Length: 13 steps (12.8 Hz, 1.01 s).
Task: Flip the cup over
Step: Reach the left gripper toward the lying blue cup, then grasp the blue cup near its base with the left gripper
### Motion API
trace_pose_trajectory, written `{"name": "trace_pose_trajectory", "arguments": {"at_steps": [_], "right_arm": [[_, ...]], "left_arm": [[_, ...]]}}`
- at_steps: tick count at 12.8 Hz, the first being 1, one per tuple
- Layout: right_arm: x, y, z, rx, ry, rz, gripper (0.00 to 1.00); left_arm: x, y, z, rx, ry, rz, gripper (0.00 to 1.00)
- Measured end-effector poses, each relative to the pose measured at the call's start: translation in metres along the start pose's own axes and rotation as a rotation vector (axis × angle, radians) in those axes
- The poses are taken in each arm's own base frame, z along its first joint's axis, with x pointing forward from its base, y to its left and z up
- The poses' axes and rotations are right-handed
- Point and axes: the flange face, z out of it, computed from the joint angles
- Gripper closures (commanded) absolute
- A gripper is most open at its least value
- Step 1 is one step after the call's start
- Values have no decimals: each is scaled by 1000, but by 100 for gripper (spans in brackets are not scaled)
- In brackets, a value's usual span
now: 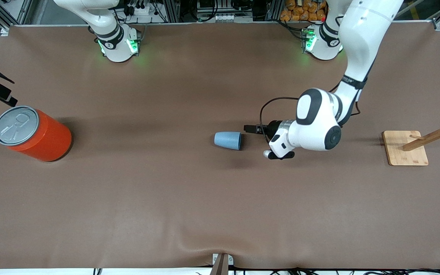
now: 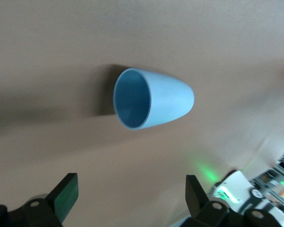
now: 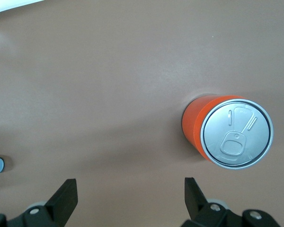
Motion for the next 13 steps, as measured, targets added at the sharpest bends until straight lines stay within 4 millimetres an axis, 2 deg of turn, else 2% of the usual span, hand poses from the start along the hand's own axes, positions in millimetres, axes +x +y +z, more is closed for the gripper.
{"name": "trace_pose_trajectory", "arguments": {"at_steps": [2, 4, 7, 9, 13], "right_arm": [[0, 0, 0, 0, 0, 0, 0], [0, 0, 0, 0, 0, 0, 0], [0, 1, 0, 0, -1, 1, 0], [0, 1, 0, 0, -1, -1, 0], [0, 3, 0, 0, -1, -152, 0]], "left_arm": [[8, -9, 13, -51, -7, 23, 0], [14, -16, 22, -112, -9, 65, 4], [22, -25, 34, -167, 2, 99, 13], [24, -26, 39, -181, 19, 99, 23], [28, -25, 50, -238, 29, 110, 28]]}}
